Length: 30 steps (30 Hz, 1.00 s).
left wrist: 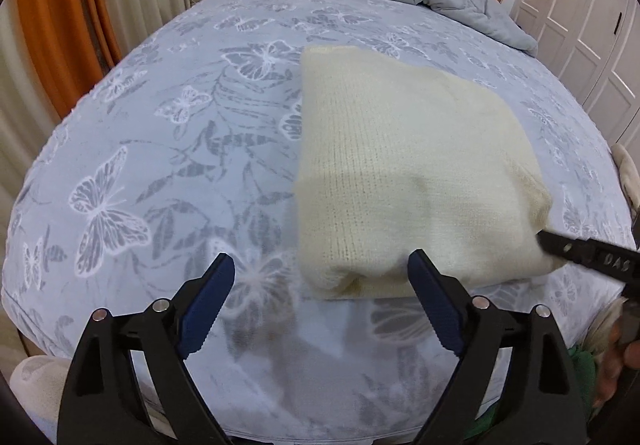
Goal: Fold small clothes
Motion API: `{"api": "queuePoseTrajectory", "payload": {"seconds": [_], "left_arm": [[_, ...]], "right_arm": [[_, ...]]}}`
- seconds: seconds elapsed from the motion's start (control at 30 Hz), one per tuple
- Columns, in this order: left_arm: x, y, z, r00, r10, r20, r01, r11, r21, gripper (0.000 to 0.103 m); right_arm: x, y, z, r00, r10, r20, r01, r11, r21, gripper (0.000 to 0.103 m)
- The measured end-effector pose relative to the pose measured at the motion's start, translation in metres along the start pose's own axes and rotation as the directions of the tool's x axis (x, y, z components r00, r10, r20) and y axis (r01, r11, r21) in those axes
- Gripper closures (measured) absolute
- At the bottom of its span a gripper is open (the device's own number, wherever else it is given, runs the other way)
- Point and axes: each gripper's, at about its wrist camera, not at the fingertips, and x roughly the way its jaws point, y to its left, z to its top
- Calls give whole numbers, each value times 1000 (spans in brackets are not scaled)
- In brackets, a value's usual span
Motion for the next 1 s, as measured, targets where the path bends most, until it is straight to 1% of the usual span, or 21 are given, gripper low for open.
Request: {"api": "queuePoseTrajectory", "payload": {"seconds": [0.03,0.07,0.1,0.17,0.2,0.23,0.27,0.3,0.33,0.4,0.43,0.47,0.5,0.53,0.6,0.67,0.7,0.77,0.83,0.9,1.0], "left_arm": [[3,1,0,1000,-2,-8,2,1000,-6,17],[5,2,1,1000,-4,-13,4,1000,-10,17],[6,3,1,1000,-5,-16,5,1000,-13,16],[5,4,2,1000,-18,-3,18,1000,-23,16],[4,4,2,1000,-21,2,22,999,-24,16],[4,4,1,1000,-22,5,22,1000,-22,15],[6,3,0,1000,-22,-3,22,1000,-16,13],[8,2,0,1000,-22,-14,22,1000,-12,13],[10,0,-1,1000,-19,-24,18,1000,-7,13],[12,-4,-2,1000,0,-24,0,1000,3,13],[11,-4,-2,1000,1,-19,-1,1000,1,13],[8,-4,-2,1000,0,-11,0,1000,-11,13],[5,-4,-3,1000,-1,-6,1,1000,-27,11],[3,-4,-4,1000,-5,-1,5,999,-38,9],[-4,-5,-8,1000,-3,19,4,998,-63,7],[-10,-11,-12,999,-2,39,4,998,-61,7],[-12,-15,-14,999,5,53,-2,999,-54,7],[-18,-27,-18,996,33,85,-31,999,-17,6],[-22,-40,-23,992,61,111,-65,997,31,5],[-25,-48,-28,990,69,123,-76,996,55,5],[-27,-56,-34,989,90,117,-97,994,53,5]], "right_arm": [[5,4,3,1000,-11,-5,10,999,-35,73],[5,10,11,999,-36,4,36,997,-73,78],[1,15,15,999,-46,17,47,995,-85,80],[-8,24,22,996,-63,57,70,990,-119,81],[-5,27,24,994,-88,62,97,982,-160,81],[4,25,22,993,-111,47,118,977,-179,81],[15,21,18,991,-127,30,131,973,-190,76],[21,16,13,992,-120,45,127,971,-201,74],[18,14,13,991,-117,61,127,972,-198,66],[7,10,16,993,-100,62,109,982,-153,64],[-4,9,15,993,-92,77,101,987,-127,64],[-14,9,12,991,-91,102,103,988,-119,60],[-29,10,6,984,-99,148,118,985,-126,53],[-43,12,-5,973,-122,195,148,981,-127,36],[-58,12,-23,957,-147,250,181,976,-119,23],[-66,14,-42,945,-156,289,199,972,-125,22],[-66,15,-51,937,-171,304,218,967,-130,19],[-58,16,-60,931,-201,306,251,959,-133,18],[-51,13,-65,938,-206,280,251,958,-137,18],[-44,10,-73,948,-198,250,239,960,-146,18],[-39,9,-78,955,-199,221,230,965,-126,18]]}}
